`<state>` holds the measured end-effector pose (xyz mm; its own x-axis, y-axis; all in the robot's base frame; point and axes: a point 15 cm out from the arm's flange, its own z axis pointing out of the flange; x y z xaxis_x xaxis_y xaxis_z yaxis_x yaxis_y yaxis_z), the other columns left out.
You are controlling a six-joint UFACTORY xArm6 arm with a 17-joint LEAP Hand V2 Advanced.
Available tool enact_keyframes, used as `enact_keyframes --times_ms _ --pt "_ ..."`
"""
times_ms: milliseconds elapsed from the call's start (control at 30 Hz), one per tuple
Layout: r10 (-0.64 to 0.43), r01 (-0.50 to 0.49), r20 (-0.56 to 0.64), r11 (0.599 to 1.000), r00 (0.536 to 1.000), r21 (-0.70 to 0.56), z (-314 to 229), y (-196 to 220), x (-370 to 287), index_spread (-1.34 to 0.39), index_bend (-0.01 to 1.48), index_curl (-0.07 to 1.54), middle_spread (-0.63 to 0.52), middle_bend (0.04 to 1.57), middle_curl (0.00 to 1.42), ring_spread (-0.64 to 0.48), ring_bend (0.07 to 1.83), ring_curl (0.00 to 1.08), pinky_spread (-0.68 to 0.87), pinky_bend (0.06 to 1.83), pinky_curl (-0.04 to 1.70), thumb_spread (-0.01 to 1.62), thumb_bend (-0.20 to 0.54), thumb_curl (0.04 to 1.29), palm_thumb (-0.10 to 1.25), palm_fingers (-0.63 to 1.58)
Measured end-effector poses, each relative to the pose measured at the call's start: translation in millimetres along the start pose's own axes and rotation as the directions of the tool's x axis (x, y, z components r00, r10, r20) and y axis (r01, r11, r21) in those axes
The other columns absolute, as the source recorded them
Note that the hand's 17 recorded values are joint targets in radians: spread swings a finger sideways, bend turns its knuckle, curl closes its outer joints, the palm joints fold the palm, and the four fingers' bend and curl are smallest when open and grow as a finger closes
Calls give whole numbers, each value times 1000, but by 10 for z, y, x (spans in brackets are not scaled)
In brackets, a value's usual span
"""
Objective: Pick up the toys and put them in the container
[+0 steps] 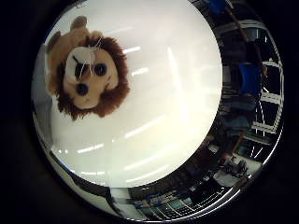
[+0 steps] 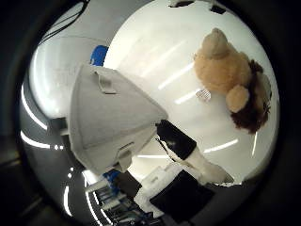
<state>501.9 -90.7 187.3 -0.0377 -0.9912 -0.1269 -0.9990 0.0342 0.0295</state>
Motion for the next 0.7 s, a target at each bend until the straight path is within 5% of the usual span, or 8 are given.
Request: enact_keyframes --times_ms 167,300,433,533,700 --pt "-5 5 -11 1000 1000 -25 123 -6 45 -319 148 263 10 297 349 194 450 223 465 519 255 1138 -18 347 605 311" --pt "-9 9 -16 999 1000 -32 152 3 70 -292 151 256 -63 376 373 39 659 272 337 540 245 1125 -16 356 651 534" --pt "-19 17 -43 999 999 -42 162 13 130 -301 120 199 -195 555 449 -207 962 364 -252 879 295 1106 -12 371 722 1005" --pt "-25 23 -57 999 998 -46 139 16 159 -353 299 288 -225 795 562 -255 1062 443 -431 1010 374 1086 -13 386 791 1285" --pt "-21 17 -50 998 999 -67 46 104 157 -353 794 554 -205 1092 693 -247 1244 546 -334 1264 517 1055 -5 439 909 1273"
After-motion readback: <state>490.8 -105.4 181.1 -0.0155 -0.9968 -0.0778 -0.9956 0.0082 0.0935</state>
